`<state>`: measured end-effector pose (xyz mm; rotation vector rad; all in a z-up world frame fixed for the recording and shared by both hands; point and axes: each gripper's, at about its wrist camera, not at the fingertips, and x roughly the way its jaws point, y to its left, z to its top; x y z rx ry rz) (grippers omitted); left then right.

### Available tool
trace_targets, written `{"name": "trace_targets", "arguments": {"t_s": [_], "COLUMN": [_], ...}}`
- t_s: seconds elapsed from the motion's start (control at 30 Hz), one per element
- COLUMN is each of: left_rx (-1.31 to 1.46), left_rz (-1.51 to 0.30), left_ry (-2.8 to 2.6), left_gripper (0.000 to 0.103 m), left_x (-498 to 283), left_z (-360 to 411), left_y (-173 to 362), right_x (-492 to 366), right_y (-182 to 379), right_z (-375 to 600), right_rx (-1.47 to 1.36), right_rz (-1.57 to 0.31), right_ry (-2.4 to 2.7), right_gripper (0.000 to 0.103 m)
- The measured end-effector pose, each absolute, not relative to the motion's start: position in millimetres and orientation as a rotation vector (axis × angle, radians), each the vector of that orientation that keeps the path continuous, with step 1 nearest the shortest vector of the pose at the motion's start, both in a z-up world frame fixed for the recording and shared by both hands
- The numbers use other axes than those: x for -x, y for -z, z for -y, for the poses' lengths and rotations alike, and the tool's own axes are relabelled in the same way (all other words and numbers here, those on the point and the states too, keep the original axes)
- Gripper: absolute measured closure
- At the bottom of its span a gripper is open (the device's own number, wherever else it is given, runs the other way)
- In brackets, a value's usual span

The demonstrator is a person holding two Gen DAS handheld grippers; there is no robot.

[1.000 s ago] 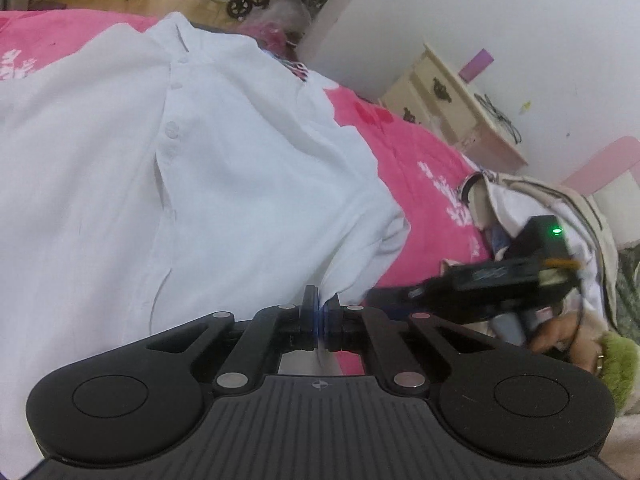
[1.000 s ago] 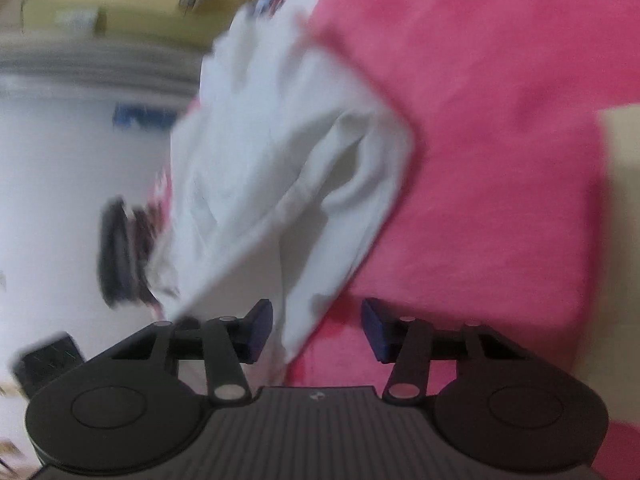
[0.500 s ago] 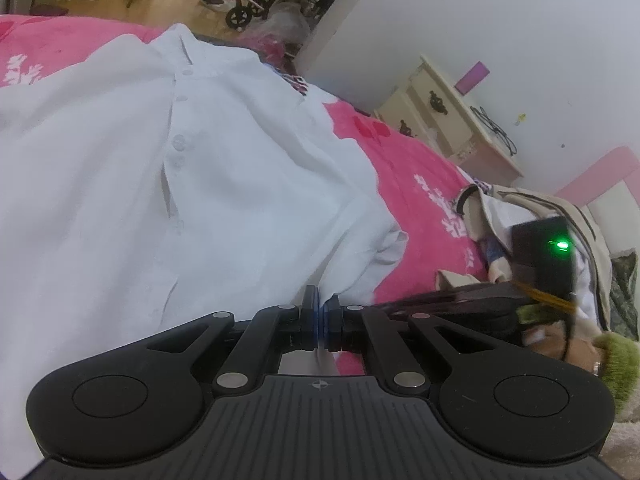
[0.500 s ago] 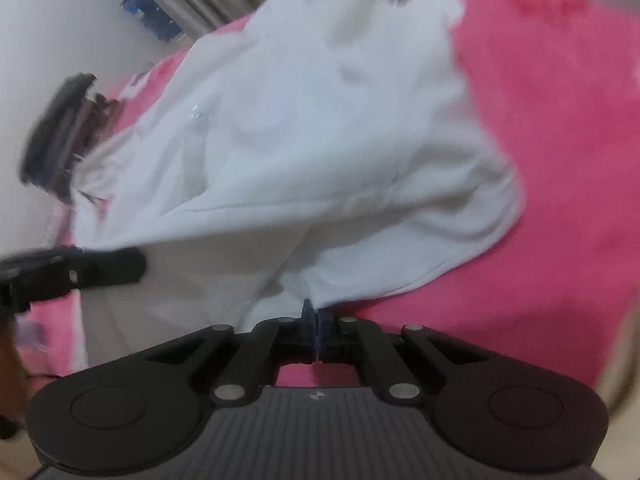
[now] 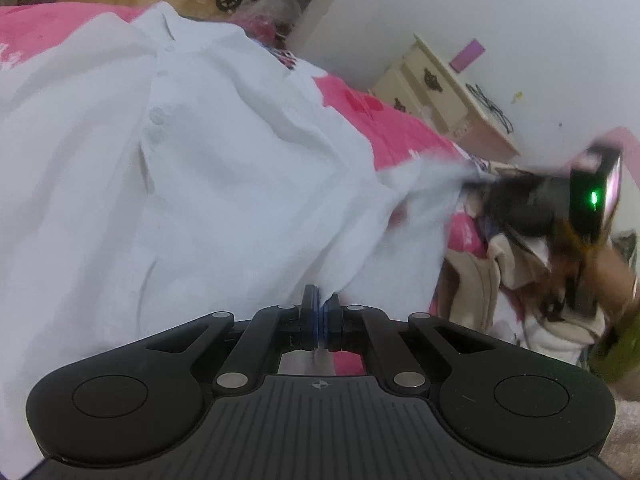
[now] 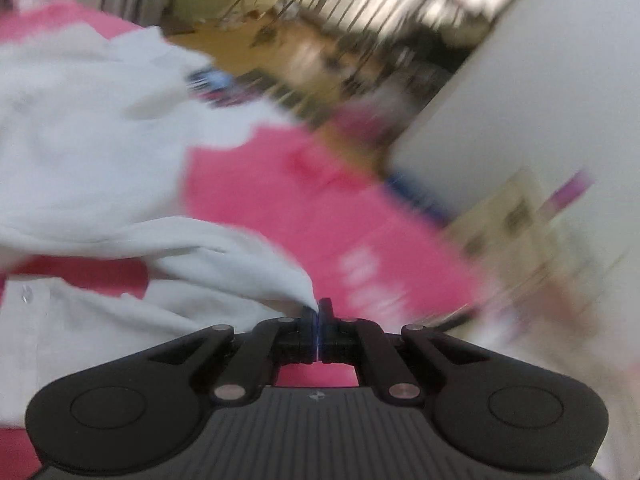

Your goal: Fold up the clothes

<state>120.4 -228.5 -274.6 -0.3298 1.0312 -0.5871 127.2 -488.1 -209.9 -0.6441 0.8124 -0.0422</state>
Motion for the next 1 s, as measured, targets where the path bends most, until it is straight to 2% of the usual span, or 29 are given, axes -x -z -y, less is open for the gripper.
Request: {"name": "trace_targets", "arguments": {"t_s": [0.1,0.17,0.2,0.23,0.37,0.47,0.57,0.67,0.77,0.83,0.93,1.0], "left_rx": [0.310,0.296,0.288,0.280,0.266,0.282,0.277,0.227,0.166,0.145,0.132,0.132], "left_rz": [-1.049,-1.085,-1.105,-1.117,-1.126,-1.111,-1.093,-1.086,-1.120,-1.139,-1.152,-1.149], "left_ry": [0.604,0.612,0.613,0.608,0.602,0.591,0.586,0.573,0.536,0.522,0.520,0.539], "left_gripper": [0.101,0.091,0.074,0.064,0.055,0.050,0.048,0.046,0.046,0.046,0.046,0.046], "left_x": [-121,-122,-122,-121,-115,-113,-109,-99,-92,-87,-79,-73], "left_z": [238,243,245,245,235,219,198,174,154,143,128,121], "left_y": [280,287,290,292,292,284,271,261,263,268,277,280], "right_x": [-143,-155,-157,-155,-128,-107,-92,-81,-70,-59,-56,-50], "right_y": [208,215,220,223,213,175,124,151,177,203,231,249], "right_z": [491,489,492,495,512,524,530,484,438,401,379,372], "right_rx": [0.872,0.992,0.998,0.980,0.846,0.712,0.352,0.166,-0.033,0.128,0.121,0.127], "right_rz": [-0.708,-0.695,-0.738,-0.786,-0.939,-1.018,-1.065,-1.249,-1.414,-1.462,-1.486,-1.519], "right_ry": [0.157,0.212,0.201,0.167,0.089,0.064,-0.077,-0.357,-0.644,-0.702,-0.728,-0.721], "right_gripper": [0.100,0.069,0.043,0.037,0.037,0.037,0.037,0.037,0.043,0.043,0.043,0.047]}}
